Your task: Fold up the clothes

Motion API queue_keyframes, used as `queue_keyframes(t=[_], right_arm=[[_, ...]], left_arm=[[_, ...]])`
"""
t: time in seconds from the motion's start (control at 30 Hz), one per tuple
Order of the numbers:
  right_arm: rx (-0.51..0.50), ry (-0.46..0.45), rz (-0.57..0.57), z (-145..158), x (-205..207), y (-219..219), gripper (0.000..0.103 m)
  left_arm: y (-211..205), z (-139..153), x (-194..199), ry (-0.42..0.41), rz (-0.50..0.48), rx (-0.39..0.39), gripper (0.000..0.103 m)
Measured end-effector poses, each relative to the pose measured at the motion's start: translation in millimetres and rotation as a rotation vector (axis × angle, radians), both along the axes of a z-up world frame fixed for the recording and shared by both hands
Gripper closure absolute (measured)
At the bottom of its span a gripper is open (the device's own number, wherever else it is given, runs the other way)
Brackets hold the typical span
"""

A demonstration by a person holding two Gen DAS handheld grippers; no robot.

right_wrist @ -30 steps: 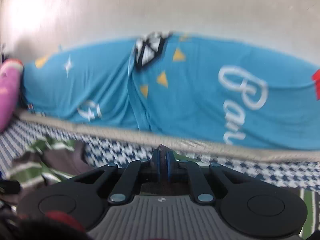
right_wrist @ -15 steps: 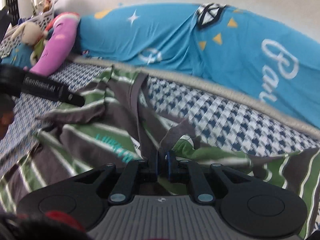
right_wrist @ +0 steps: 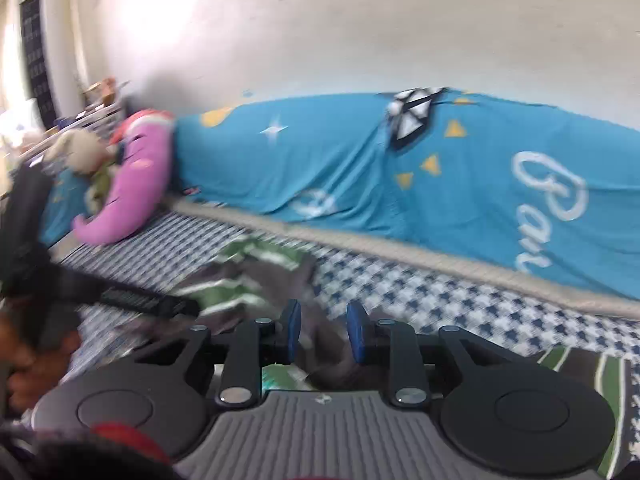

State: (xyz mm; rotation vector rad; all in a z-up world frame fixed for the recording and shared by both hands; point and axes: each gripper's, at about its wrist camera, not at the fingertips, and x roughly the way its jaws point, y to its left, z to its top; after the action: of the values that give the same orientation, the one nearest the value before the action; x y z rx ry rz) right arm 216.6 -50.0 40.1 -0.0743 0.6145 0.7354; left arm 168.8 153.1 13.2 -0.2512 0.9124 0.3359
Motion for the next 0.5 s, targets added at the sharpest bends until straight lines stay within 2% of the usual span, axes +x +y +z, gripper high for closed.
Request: queue_keyframes(t=[0.2, 0.5], right_arm=[[-0.032, -0.001, -0.094, -10, 32, 3, 0.078], [-0.077, 0.092, -0.041, -40, 51, 2, 0.073]], left_arm=[[0, 1, 0, -0.001, 0.001, -0.005, 0.023], [0, -1, 1, 0.006, -0.006, -0.002, 0.023]])
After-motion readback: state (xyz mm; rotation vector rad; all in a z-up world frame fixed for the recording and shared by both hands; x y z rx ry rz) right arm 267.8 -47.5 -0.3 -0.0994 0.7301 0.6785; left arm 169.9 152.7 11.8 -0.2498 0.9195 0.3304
